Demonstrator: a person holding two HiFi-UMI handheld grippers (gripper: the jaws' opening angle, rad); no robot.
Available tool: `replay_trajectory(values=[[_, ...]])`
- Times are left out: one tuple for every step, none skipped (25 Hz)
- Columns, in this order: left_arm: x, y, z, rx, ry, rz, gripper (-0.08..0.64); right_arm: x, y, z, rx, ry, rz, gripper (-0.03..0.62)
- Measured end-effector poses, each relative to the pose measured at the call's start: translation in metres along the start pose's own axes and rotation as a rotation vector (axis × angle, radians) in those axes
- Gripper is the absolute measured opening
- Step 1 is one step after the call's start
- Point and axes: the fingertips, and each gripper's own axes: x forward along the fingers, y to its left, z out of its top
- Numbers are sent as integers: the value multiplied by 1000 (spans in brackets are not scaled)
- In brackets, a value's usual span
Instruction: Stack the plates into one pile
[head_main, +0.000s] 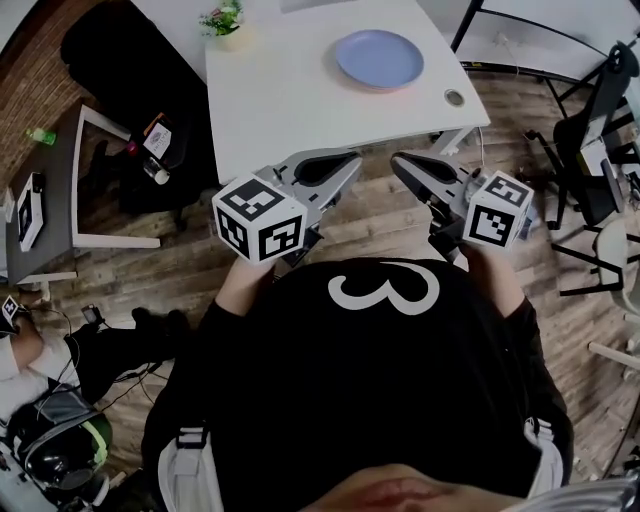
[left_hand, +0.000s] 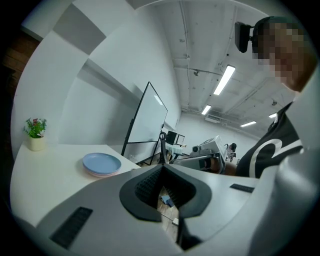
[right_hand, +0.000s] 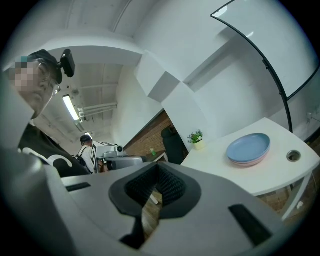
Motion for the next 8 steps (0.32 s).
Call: replay_trajectory(values=[[2, 1, 3, -3, -1, 4, 17, 1, -1, 4, 0, 2, 7, 25], [4, 2, 6, -6, -2, 5, 17, 2, -3, 8, 0, 5, 12, 25], [6, 4, 9, -9, -2, 6, 17, 4, -4, 12, -1, 9, 15, 25], [7, 5, 12, -12, -1, 6, 15, 5, -6, 16, -3, 12, 17, 25], [8, 7, 14, -14, 2, 6, 17, 7, -7, 19, -3, 13, 20, 25], [9, 9, 16, -17, 4, 7, 17, 8, -8, 22, -2, 14, 23, 25], [10, 10, 17, -20, 7, 9, 17, 9, -8, 24, 0, 15, 27, 25], [11, 11, 18, -23, 9, 10, 17, 9, -8, 26, 4, 17, 32, 25]])
